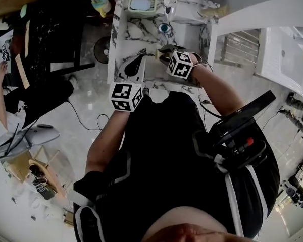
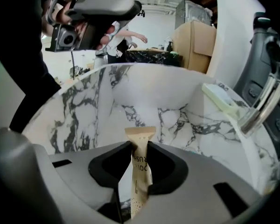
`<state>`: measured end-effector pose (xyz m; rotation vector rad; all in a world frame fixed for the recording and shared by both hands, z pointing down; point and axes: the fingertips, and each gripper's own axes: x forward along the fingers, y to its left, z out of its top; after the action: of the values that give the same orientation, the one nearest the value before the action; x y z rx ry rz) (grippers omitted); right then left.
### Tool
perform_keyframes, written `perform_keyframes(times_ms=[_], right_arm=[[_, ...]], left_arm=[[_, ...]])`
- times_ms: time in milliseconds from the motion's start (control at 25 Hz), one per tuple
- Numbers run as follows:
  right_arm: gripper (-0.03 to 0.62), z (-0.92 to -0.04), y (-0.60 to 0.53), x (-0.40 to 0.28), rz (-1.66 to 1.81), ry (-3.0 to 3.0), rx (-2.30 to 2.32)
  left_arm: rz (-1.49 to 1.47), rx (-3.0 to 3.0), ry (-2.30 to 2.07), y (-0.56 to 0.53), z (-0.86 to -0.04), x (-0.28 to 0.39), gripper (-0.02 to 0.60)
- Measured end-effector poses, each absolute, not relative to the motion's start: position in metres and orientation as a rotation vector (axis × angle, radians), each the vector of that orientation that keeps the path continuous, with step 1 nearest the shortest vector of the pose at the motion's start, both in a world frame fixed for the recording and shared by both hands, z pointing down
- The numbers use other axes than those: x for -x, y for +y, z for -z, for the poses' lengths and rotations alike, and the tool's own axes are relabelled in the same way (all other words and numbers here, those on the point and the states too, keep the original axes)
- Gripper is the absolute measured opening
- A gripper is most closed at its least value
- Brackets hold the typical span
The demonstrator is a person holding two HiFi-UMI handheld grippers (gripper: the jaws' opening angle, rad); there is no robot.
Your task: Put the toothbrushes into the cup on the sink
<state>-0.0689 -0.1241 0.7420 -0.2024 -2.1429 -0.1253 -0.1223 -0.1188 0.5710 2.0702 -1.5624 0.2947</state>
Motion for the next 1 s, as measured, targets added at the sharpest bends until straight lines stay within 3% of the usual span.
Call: perform_keyframes(times_ms=[480,1000], right_arm=[[0.118,-0.621,-0.182,0.061,0.075,-2.437,-0.275],[0.114,-0.483,-0.262,0.002,-0.034,-2.767,-0.807]], left_arm=[[-0.226,-2.200,-1.548,-0.135,-0.528,0.113,0.006],[-0.204,-2.343,-1.487,-0.163,-0.493,0.082,0.006]])
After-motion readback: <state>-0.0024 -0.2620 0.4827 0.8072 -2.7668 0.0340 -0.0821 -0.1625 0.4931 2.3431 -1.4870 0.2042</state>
